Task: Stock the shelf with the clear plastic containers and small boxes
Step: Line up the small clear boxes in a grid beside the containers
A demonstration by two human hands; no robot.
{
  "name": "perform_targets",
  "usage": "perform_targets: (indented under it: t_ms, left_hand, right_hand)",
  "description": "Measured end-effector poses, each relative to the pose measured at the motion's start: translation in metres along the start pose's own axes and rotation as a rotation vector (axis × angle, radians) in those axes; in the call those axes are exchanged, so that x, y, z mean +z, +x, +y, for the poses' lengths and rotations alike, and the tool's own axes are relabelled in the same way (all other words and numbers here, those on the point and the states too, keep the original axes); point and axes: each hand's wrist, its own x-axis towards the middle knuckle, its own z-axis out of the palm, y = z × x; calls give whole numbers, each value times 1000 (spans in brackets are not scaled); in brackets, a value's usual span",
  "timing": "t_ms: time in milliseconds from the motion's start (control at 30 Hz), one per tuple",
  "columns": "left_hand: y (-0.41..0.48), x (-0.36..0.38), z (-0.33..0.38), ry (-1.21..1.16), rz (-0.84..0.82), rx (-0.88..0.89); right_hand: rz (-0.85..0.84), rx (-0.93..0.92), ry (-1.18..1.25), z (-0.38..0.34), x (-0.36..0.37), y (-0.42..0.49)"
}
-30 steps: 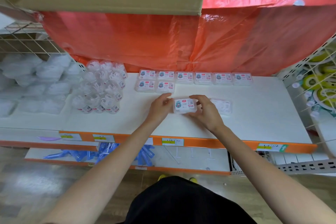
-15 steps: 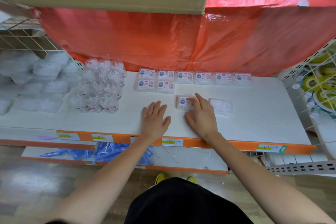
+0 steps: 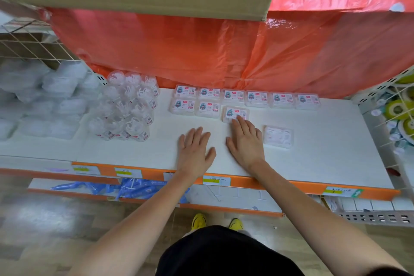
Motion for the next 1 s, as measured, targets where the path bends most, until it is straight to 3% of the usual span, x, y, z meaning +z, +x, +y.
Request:
perform_targets:
  t_ms: [1000]
  left_hand:
    - [0,5,0,15,44,1]
  right_hand:
    - [102,-27,64,3,25,8]
